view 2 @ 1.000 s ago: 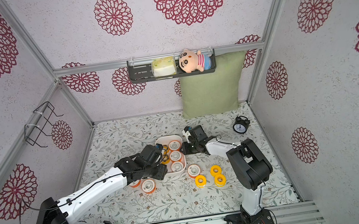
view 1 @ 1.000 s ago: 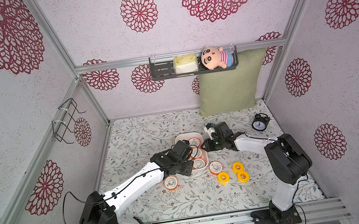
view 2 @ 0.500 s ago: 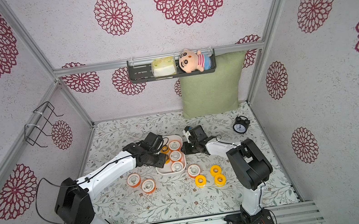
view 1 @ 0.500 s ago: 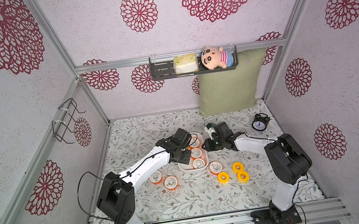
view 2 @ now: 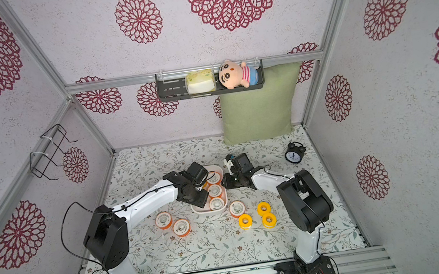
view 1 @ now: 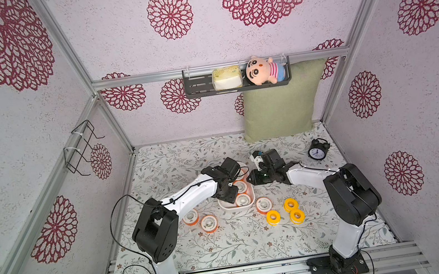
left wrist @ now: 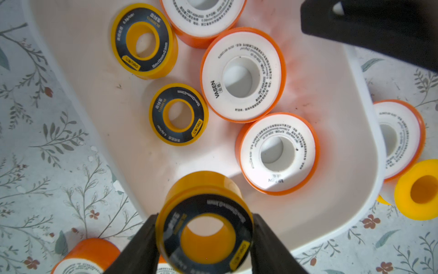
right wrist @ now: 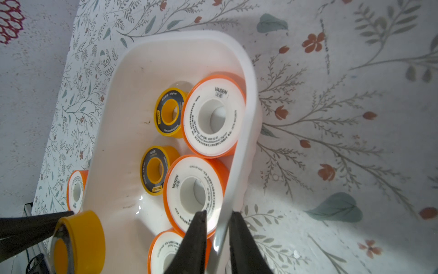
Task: Put the sealing tape into the storage box
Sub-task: Place the sealing tape in the storage box.
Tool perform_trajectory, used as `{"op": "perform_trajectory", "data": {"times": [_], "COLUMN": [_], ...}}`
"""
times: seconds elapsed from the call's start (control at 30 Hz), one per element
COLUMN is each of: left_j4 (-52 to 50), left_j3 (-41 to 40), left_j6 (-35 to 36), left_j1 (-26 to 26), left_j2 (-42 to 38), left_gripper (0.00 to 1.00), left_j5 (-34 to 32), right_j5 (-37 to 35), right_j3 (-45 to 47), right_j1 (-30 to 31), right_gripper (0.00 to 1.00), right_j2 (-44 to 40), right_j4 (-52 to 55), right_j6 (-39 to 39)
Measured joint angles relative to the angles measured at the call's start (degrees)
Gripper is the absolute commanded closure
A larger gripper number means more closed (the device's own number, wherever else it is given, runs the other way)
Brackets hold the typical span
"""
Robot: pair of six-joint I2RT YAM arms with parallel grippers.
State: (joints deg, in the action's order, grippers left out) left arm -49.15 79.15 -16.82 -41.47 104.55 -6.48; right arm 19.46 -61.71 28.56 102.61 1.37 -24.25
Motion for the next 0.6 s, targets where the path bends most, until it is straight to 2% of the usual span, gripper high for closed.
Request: {"op": "perform_trajectory", "data": {"times": [0.6], "left_j4": [-3.34], "left_j3": [2.73], "left_j6": [1.55], "left_j1": [-2.19], "left_j2": [5.84], "left_gripper": [0.38], "left_j5": [-3.30], "right_j5": [0.00], "right_j3": [0.00], "right_j1": [0.00], "right_gripper": [0.77], "right_j2": [0.09], "right_j4": [0.09], "right_j6": [0.02]}}
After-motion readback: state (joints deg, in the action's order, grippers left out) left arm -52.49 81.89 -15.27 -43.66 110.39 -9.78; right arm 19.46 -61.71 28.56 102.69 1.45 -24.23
